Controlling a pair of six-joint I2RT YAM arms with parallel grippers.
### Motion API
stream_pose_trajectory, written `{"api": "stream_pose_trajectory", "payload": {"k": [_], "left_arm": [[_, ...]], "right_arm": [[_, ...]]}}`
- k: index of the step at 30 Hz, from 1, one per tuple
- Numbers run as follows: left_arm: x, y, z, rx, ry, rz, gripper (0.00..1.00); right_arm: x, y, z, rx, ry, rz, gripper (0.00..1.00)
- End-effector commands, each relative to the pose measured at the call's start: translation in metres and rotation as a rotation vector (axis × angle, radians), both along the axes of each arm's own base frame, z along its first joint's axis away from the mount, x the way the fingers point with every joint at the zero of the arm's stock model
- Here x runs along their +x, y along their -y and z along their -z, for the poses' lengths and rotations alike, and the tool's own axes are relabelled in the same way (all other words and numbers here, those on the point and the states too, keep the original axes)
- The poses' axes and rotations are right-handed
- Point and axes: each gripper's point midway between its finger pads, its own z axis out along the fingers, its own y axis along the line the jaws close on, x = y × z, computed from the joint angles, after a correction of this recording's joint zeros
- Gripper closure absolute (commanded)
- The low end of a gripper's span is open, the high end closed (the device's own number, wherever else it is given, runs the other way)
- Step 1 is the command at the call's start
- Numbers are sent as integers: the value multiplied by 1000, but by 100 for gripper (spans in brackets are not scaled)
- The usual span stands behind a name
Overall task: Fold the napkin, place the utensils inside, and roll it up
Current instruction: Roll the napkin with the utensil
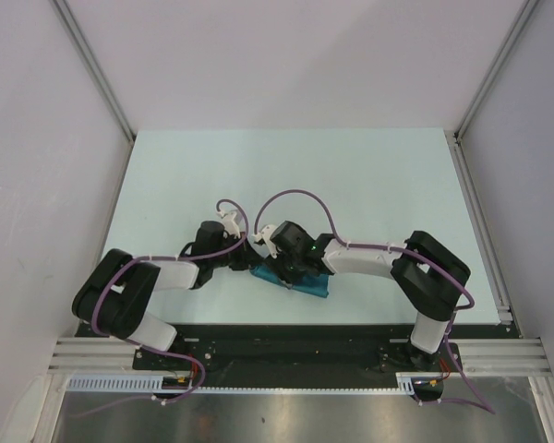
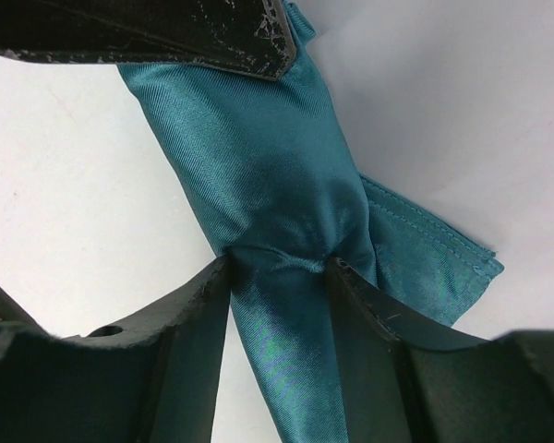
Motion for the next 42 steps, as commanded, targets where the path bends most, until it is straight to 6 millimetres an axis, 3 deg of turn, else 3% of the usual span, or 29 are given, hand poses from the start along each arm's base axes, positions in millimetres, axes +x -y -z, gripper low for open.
{"api": "stream_pose_trajectory", "payload": {"k": [1,4,5,8,11,12,15,16,22,29,42], "left_arm": [[8,11,-25,-29,62,36,99],[10,13,-30,-37,71,44,97],[11,14,-32,-41,75,47,96],[12,13,-34,-36,81,46,83],[17,7,-39,-5,105,18,64],[19,5,-41,4,115,10,50],[23,-4,-49,38,145,-31,31],[21,-8,-52,46,153,-40,28],[12,-22,-51,77,174,-79,24],[-13,-18,-48,9,148,-40,25],[-43,3,-35,-81,101,63,27]], "right_arm": [[-15,22,42,-111,-90,1,50],[-19,27,51,-140,-116,10,54],[-20,28,52,-147,-120,14,63],[-31,31,58,-161,-178,7,74],[-47,30,57,-140,-259,-19,80],[-54,27,53,-121,-300,-28,80],[-68,21,44,-74,-392,-49,81],[-68,20,41,-57,-414,-39,81],[-72,4,18,72,-541,-40,82],[-60,-4,-8,228,-710,-7,82],[-34,7,7,277,-879,91,82]]}}
